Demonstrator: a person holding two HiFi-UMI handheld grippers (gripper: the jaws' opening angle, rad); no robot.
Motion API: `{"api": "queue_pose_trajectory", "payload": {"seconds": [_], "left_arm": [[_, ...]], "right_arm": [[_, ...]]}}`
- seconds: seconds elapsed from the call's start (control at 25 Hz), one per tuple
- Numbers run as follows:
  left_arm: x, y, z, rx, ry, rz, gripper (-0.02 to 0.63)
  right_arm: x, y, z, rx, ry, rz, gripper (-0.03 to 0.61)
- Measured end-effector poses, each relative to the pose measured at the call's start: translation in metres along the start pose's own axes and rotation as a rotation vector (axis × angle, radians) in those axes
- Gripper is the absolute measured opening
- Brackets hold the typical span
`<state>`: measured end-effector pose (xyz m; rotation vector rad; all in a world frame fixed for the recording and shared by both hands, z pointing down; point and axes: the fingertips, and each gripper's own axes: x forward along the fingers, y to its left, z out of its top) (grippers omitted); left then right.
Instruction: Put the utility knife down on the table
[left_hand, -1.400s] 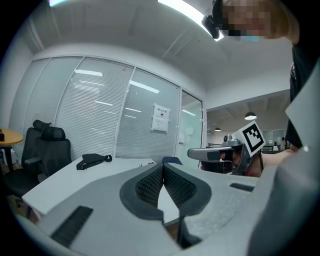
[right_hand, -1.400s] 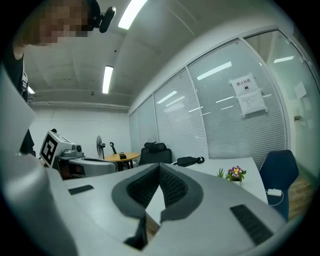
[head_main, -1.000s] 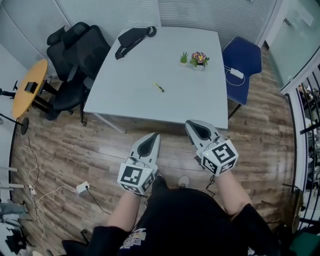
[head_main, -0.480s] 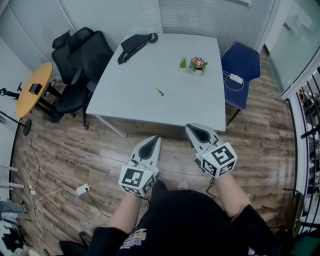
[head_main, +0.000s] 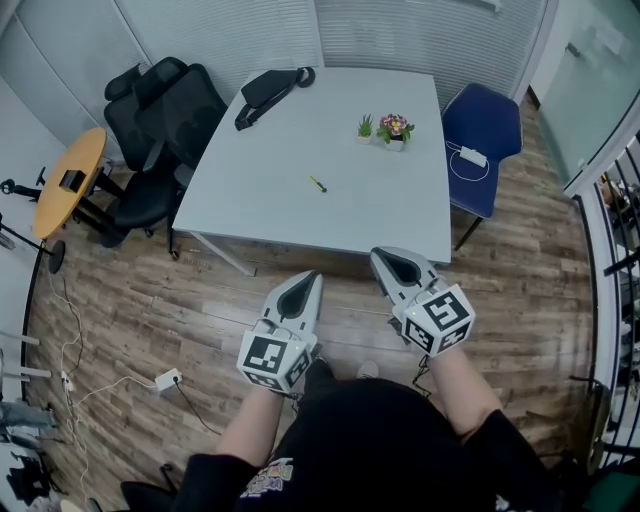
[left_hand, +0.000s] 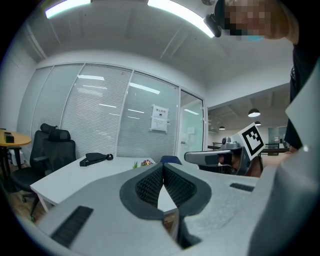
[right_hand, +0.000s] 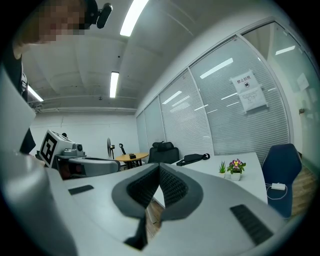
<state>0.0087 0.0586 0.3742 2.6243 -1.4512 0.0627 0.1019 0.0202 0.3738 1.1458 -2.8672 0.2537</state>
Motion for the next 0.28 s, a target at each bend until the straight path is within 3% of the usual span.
{"api": "queue_pose_trajectory", "payload": {"seconds": [0.28], "left_arm": [[0.0034,0.0005,0.0007,-0.005,0.003,-0.002,0.005]], "right_arm": [[0.0019,-0.0033,-0.0002,0.006,0.003,-0.002,0.003]]}}
